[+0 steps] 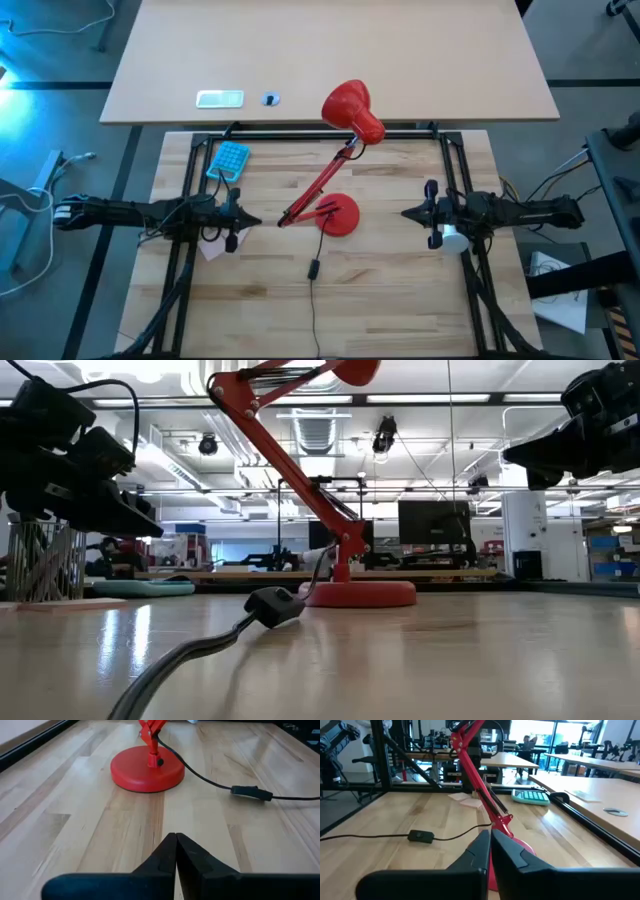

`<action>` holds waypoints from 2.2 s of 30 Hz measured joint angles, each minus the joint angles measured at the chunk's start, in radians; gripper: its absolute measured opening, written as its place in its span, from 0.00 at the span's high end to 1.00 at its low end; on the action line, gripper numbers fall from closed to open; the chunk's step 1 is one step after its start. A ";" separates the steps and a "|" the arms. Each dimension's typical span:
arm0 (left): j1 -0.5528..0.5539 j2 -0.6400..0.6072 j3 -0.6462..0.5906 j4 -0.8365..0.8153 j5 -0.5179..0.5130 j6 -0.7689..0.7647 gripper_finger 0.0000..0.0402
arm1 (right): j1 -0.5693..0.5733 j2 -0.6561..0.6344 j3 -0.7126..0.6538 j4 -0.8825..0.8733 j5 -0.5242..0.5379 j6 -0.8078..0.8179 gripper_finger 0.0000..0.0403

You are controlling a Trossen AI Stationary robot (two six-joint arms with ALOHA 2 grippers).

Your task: Screw lightbulb

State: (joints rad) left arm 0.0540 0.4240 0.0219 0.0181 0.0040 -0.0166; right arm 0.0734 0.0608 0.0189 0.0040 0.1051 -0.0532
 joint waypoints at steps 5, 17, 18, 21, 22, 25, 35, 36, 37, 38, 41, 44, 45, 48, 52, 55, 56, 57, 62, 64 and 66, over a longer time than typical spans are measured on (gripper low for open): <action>0.000 0.000 0.000 0.000 0.000 0.000 1.00 | 0.000 0.000 0.000 0.000 0.000 0.000 0.98; 0.000 0.000 0.000 0.000 0.000 0.000 1.00 | 0.000 0.000 0.000 0.000 0.000 0.000 0.98; 0.000 0.000 0.000 0.000 0.000 0.000 1.00 | 0.000 0.000 0.000 0.000 0.000 0.000 0.98; 0.000 0.000 0.000 0.000 0.000 0.000 1.00 | 0.000 0.000 0.000 0.000 0.000 0.000 0.98; 0.000 0.000 0.000 0.000 0.000 0.000 1.00 | 0.000 0.000 0.000 0.000 0.000 0.000 0.98; 0.000 0.000 0.000 0.000 0.000 0.000 1.00 | 0.000 0.000 0.000 0.000 0.000 0.000 0.98; 0.000 0.000 0.000 0.000 0.000 0.000 1.00 | 0.000 0.000 0.000 0.000 0.000 0.000 0.98; 0.000 0.000 0.000 0.000 0.000 0.000 1.00 | 0.000 0.000 0.000 0.000 0.000 0.000 0.98; 0.000 0.000 0.000 0.000 0.000 0.000 1.00 | 0.000 0.000 0.000 0.000 0.000 0.000 0.98; 0.000 0.000 0.000 0.000 0.000 0.000 1.00 | 0.000 0.000 0.000 0.000 0.000 0.000 0.98; 0.000 0.000 0.000 0.000 0.000 0.000 1.00 | 0.000 0.000 0.000 0.000 0.000 0.000 0.98; 0.000 0.000 0.000 0.000 0.000 0.000 1.00 | 0.000 0.000 0.000 0.000 0.000 0.000 0.98; 0.000 0.000 0.000 0.000 0.000 0.000 1.00 | 0.000 0.000 0.000 0.000 0.000 0.000 0.98; 0.000 0.000 0.000 0.000 0.000 0.000 1.00 | 0.000 0.000 0.000 0.000 0.000 0.000 0.98; 0.002 0.000 0.001 -0.015 -0.040 0.052 1.00 | 0.000 0.000 0.000 0.000 0.000 0.000 0.98; 0.012 -0.004 0.002 0.021 -0.212 0.259 1.00 | 0.000 0.000 0.000 0.000 0.000 0.000 0.98; 0.011 -0.002 0.002 0.051 -0.242 0.316 1.00 | 0.000 0.000 0.000 0.000 0.000 0.000 0.98; 0.010 0.003 0.002 0.069 -0.264 0.354 1.00 | 0.000 0.000 0.000 0.000 0.000 0.000 0.98; 0.010 0.009 0.002 0.113 -0.290 0.358 1.00 | 0.000 0.000 0.000 0.000 0.000 0.000 0.98; 0.011 0.011 0.002 0.112 -0.290 0.346 1.00 | 0.000 0.000 0.000 0.000 0.000 0.000 0.98; 0.011 0.012 0.002 0.105 -0.290 0.344 1.00 | 0.000 0.000 0.000 0.000 0.000 0.000 0.98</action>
State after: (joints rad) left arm 0.0647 0.4360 0.0235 0.1232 -0.2863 0.3278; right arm 0.0734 0.0605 0.0189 0.0036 0.1051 -0.0532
